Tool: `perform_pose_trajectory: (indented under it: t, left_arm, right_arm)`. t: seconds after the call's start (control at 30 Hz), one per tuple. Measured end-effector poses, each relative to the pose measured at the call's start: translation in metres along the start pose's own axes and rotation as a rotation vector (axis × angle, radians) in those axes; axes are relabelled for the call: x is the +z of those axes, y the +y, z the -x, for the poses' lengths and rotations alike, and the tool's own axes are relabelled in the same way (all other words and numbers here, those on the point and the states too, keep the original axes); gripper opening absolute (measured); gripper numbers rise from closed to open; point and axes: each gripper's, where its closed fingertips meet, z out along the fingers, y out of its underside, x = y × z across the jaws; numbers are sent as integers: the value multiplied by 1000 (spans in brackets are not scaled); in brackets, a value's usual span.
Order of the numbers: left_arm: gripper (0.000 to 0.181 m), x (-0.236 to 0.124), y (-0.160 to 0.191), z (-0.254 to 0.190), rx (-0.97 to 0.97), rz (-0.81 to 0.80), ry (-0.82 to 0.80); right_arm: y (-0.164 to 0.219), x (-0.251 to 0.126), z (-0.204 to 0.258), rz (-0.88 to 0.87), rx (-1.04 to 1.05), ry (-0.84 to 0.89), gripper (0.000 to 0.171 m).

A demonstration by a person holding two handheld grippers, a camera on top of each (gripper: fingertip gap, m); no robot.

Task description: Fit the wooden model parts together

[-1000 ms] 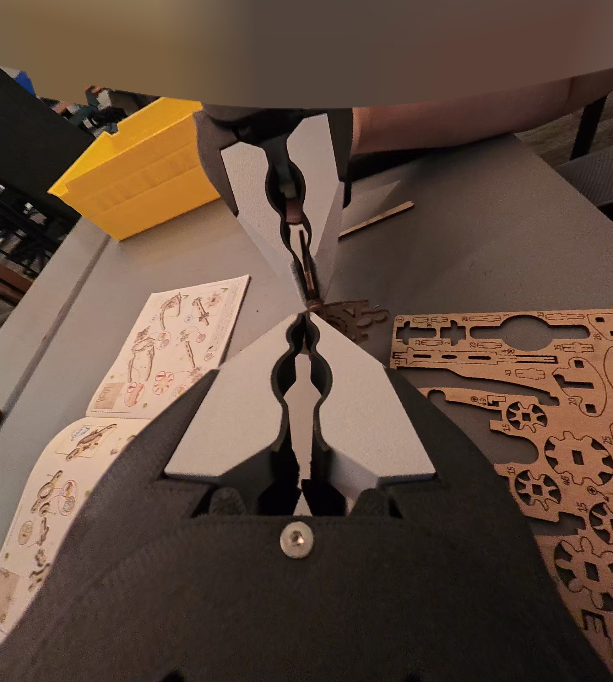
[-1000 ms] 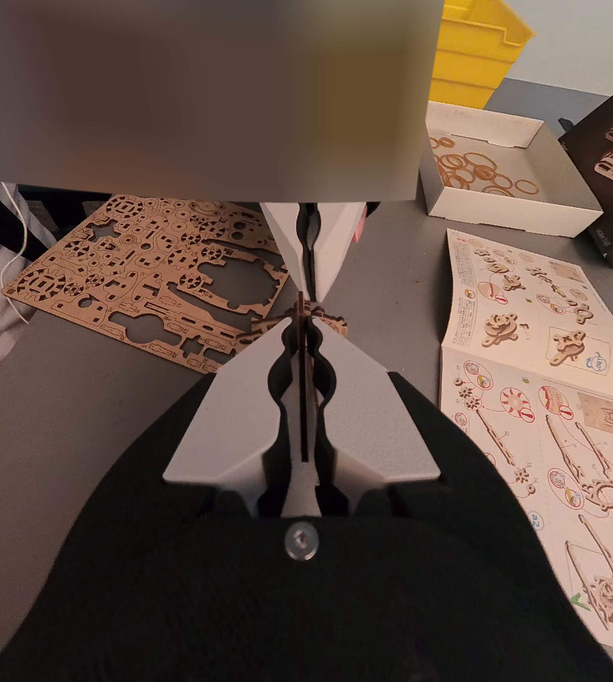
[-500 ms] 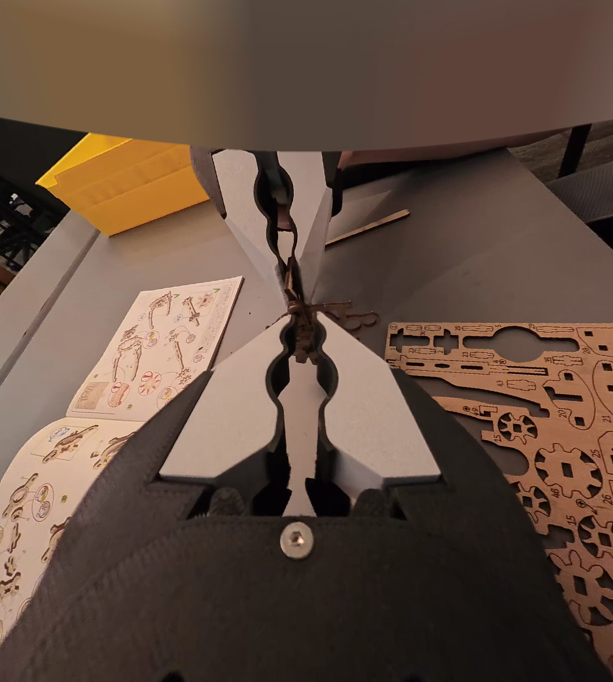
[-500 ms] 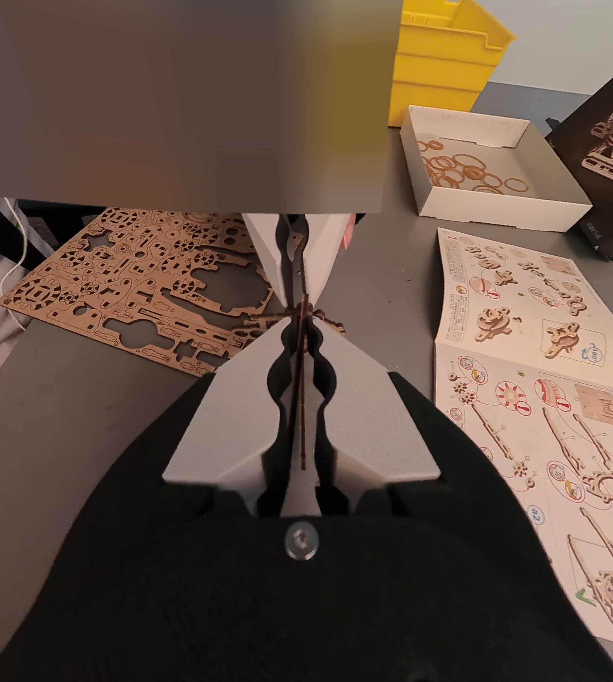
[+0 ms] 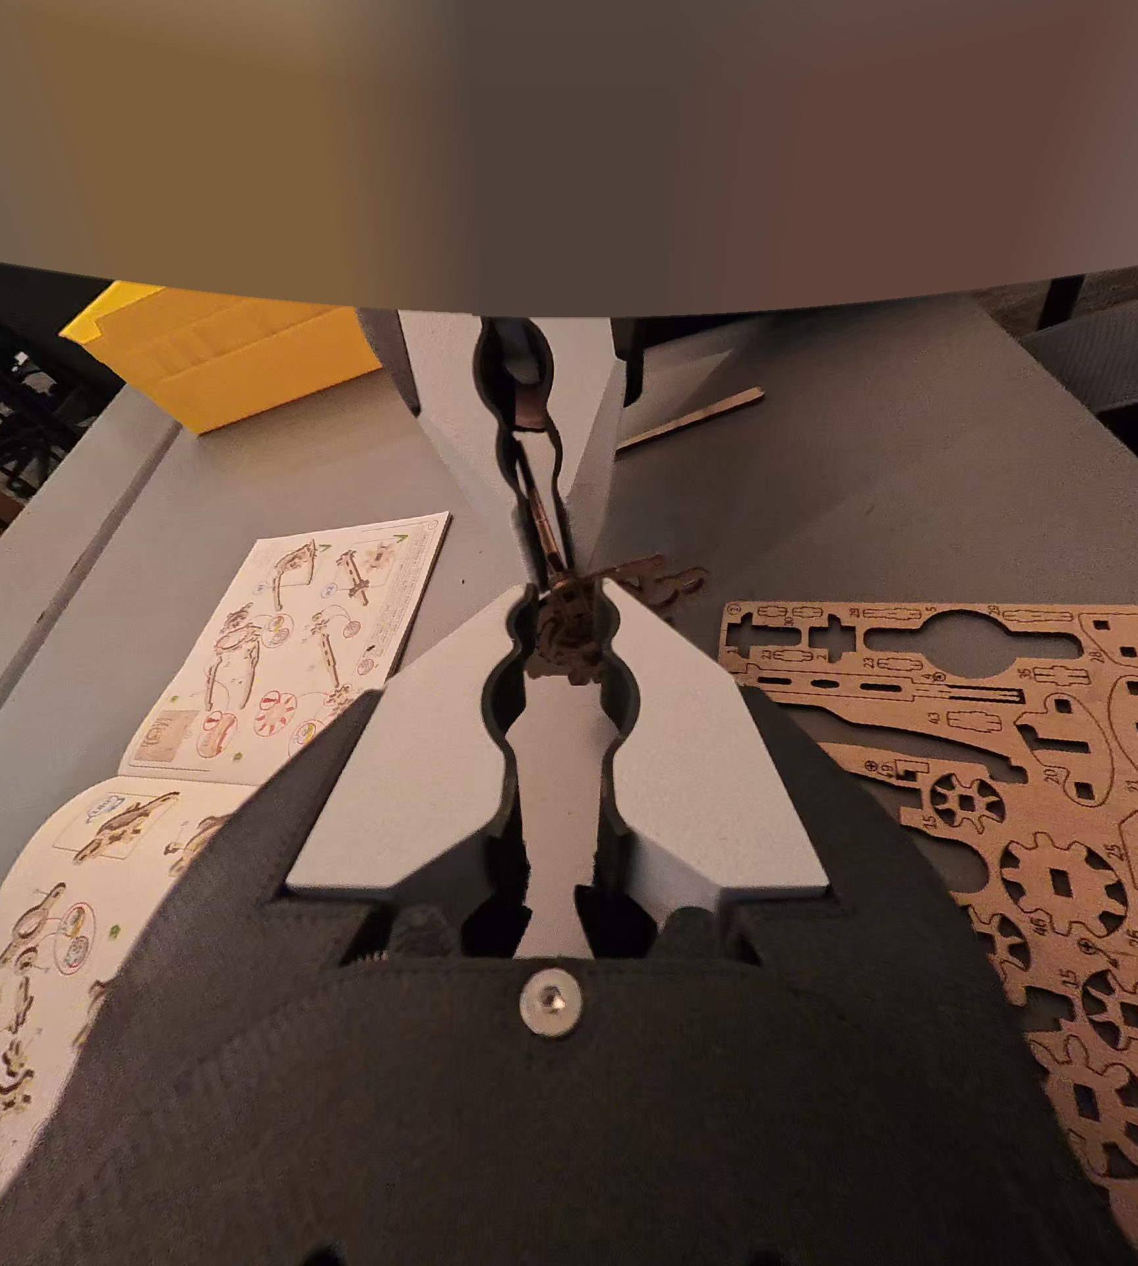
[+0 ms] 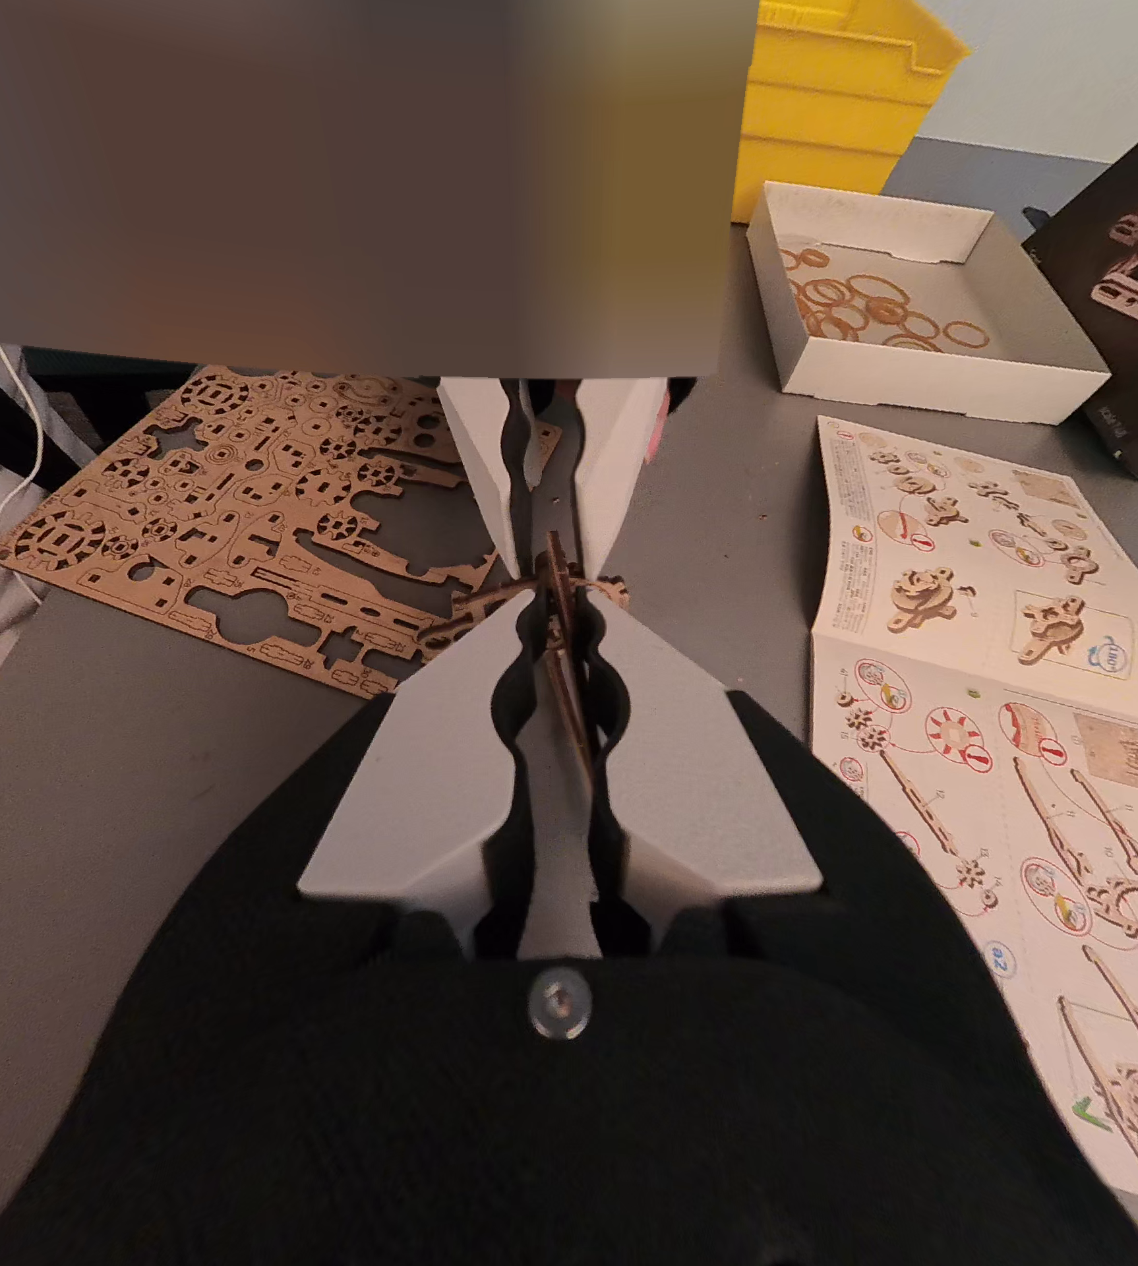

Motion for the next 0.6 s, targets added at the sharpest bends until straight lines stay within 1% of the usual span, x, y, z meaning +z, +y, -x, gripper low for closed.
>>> perform_pose_trajectory:
  t: [0.17,0.33,0.37,0.6]
  left_arm:
    - [8,-1,0,2,-14,-7,-2]
    - [8,-1,0,-1,-9,-13,16]
    - [8,-1,-1,-1,-6,-16,19]
    - [6,-4,1,1,-27,-24,27]
  right_arm:
    - [-1,-4,-2,7,-16,18,12]
    - [-2,-6,1,4,-27,4,6]
    - [-3,-6,3,-2,-21,-10,1]
    - [-2,-8,3,8,14,-17,0]
